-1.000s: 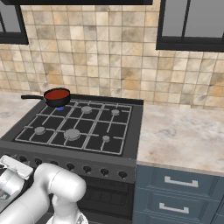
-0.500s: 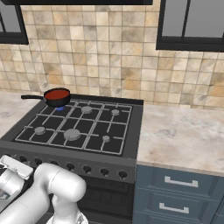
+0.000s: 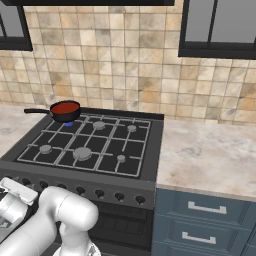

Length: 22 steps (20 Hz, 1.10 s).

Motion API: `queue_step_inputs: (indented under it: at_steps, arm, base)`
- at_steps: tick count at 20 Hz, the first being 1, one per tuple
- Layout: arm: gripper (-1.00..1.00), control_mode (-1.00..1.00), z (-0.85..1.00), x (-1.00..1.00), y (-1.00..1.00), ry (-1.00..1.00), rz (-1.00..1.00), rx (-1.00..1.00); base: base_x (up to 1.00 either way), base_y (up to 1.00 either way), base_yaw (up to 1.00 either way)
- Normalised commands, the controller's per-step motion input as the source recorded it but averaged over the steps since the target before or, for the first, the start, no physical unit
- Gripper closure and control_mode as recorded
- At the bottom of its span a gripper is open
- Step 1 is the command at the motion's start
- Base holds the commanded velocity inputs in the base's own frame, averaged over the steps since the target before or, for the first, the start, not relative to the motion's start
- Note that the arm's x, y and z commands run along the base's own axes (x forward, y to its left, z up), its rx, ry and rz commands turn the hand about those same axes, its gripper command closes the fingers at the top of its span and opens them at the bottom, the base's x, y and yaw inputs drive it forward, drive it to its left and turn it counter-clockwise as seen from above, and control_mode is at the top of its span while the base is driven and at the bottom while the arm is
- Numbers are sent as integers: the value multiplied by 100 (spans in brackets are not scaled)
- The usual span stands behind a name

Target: Wait until the marinara sauce is simmered to a deep red color and then turn off the stove.

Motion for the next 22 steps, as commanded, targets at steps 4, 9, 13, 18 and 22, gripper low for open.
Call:
queue_step_inputs:
  at_steps: [4,9,13,18,22]
  arm:
    - [-100,-100,0,0,0,0,0,0]
    - [-100,-100,0,0,0,0,0,0]
    - [-100,-100,0,0,0,0,0,0]
    - [-100,-100,0,0,0,0,0,0]
    - [-100,-100,0,0,0,0,0,0]
  base:
    - [0,0,0]
    - [0,0,0]
    - [0,0,0]
    - [0,0,0]
    - [0,0,0]
